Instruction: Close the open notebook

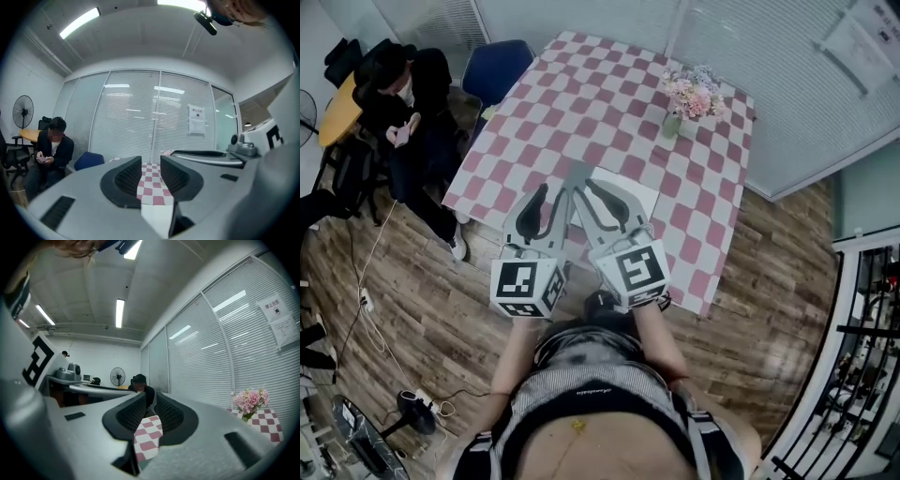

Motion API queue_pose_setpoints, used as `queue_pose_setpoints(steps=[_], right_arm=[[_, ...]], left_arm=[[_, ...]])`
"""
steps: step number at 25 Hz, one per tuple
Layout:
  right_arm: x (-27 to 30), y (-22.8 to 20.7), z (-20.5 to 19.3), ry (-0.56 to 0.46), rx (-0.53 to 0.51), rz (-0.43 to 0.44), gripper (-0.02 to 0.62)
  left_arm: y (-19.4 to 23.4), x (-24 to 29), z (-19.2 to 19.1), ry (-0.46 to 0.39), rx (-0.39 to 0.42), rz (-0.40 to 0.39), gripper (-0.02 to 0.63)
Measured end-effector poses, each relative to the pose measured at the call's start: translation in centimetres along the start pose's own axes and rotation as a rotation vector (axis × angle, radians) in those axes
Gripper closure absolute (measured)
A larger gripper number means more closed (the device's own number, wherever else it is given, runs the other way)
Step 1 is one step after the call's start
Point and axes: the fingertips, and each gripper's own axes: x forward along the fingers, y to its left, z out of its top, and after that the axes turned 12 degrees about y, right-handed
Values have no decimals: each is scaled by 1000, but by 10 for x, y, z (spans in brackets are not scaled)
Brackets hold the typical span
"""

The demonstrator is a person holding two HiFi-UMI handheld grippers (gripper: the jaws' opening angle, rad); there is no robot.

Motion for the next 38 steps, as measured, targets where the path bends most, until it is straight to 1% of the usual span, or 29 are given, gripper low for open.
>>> queue_pose_setpoints(steps=[7,11,16,19,26,33,38], right_arm=[[11,-29,-1,4,1,12,523],[10,-43,4,-21,-4,-13,525],[3,-57,4,-24,-5,-50,525],[-2,-66,2,-14,6,-80,525],[1,-88,5,-24,31,-204,525],[21,-103,6,1,60,-320,525],[33,-109,4,38,97,-389,525]], left_arm=[[2,30,5,6,-2,13,500],[0,40,8,-3,5,7,500],[-12,50,12,-7,17,-28,500],[-21,59,16,-6,26,-67,500],[-24,82,23,6,54,-181,500],[-12,108,30,38,76,-300,500],[1,124,36,41,87,-371,500]])
